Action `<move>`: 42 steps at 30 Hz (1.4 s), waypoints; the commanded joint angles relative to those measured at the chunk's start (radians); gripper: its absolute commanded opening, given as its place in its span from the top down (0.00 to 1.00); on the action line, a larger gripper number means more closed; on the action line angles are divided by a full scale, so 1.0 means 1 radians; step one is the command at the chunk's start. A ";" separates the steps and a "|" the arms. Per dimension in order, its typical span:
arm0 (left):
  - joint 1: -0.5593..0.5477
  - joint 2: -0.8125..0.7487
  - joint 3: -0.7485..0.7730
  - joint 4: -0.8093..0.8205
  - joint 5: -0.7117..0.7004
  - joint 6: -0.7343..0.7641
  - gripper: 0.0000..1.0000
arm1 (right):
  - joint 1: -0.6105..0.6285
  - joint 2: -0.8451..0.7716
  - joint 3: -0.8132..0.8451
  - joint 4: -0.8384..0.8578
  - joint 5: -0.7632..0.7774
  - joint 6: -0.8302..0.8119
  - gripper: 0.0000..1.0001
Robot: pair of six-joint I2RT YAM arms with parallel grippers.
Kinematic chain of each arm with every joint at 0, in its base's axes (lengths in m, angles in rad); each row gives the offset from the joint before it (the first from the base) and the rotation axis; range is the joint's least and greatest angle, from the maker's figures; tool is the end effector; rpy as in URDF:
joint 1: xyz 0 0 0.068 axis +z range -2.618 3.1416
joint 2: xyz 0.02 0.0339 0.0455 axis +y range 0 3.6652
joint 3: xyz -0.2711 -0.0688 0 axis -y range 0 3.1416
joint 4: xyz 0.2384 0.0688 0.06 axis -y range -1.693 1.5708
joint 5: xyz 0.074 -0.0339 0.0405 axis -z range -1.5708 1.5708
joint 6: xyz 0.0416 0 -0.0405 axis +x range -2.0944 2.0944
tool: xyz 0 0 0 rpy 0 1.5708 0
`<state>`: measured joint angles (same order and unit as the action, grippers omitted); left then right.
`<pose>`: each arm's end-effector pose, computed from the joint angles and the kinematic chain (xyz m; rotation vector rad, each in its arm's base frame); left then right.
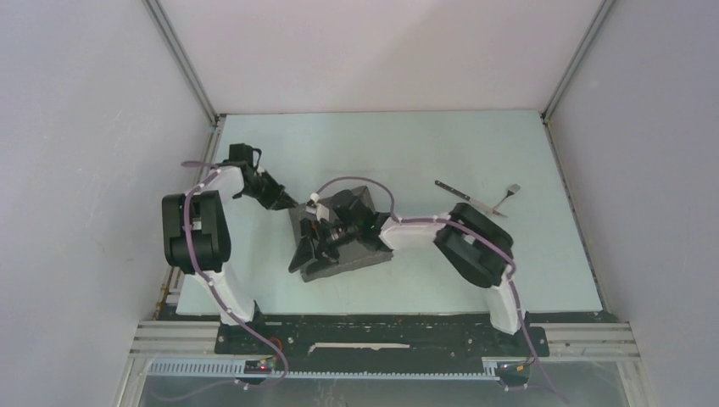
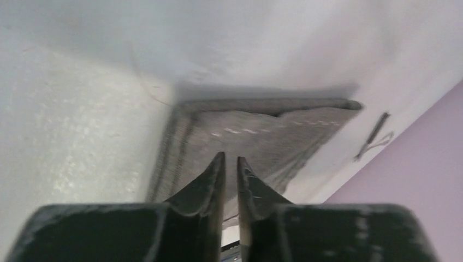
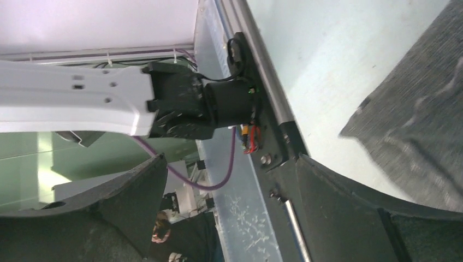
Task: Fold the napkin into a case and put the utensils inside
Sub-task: Smooth out the top corner of the smaller-rectangle-folded napkin at the center of the board, then pick up the upper triangle-folded napkin from the center of the board.
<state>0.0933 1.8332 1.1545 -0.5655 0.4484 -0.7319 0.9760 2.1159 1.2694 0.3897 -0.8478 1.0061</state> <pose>0.3495 0.0146 0.1668 -1.0537 2.6767 -0.7710 0.2289 0.3940 0.1617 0.6351 -2.3979 -1.8346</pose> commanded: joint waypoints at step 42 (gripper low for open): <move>-0.030 -0.824 0.030 -0.241 -0.392 0.188 0.34 | 0.305 0.341 1.042 -1.401 1.138 -0.394 0.48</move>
<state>0.0555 1.0134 1.1812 -0.8326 0.0486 -0.5575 1.2724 2.4332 2.2616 -0.9833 0.2974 0.6323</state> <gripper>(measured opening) 0.657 0.511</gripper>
